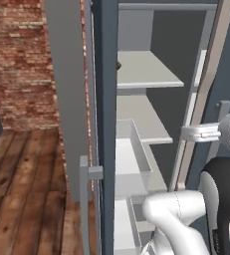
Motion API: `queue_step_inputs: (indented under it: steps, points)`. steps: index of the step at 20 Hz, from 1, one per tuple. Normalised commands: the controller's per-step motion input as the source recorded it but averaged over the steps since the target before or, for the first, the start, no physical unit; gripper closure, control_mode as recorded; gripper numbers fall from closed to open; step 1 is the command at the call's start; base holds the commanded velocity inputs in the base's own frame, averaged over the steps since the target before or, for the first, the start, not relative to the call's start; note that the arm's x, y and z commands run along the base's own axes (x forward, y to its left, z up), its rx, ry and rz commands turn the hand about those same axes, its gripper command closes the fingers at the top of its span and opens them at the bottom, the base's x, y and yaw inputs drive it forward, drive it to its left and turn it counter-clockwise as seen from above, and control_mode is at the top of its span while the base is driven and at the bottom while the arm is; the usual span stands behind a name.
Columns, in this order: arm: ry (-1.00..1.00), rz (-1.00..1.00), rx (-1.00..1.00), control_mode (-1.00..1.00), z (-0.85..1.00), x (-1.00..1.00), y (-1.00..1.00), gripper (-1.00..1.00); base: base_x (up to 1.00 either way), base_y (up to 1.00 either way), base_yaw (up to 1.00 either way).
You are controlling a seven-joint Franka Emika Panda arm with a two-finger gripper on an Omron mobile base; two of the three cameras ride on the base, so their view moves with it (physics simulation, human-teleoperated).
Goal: Take the mango, orange, and kiwi from the freezer and place them in the bowl on the counter.
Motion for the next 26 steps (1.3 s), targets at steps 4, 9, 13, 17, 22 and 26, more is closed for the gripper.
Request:
queue_step_inputs:
  steps: [4, 9, 13, 17, 22, 26]
  points:
    - [0.00, 0.00, 0.00, 1.00, 0.00, 0.00, 0.00, -1.00, 0.36, 0.14, 0.00]
    - [0.00, 0.00, 0.00, 1.00, 0.00, 0.00, 0.00, -1.00, 0.48, 0.35, 0.00]
    - [0.00, 0.00, 0.00, 1.00, 0.00, 0.00, 0.00, -1.00, 0.34, 0.50, 0.00]
    - [0.00, 0.00, 0.00, 1.00, 0.00, 0.00, 0.00, -1.00, 0.36, 0.65, 0.02]
    - [0.00, 0.00, 0.00, 1.00, 0.00, 0.00, 0.00, -1.00, 0.91, 0.50, 0.00]
    - [0.00, 0.00, 0.00, 1.00, 0.00, 0.00, 0.00, -1.00, 0.54, 0.50, 0.04]
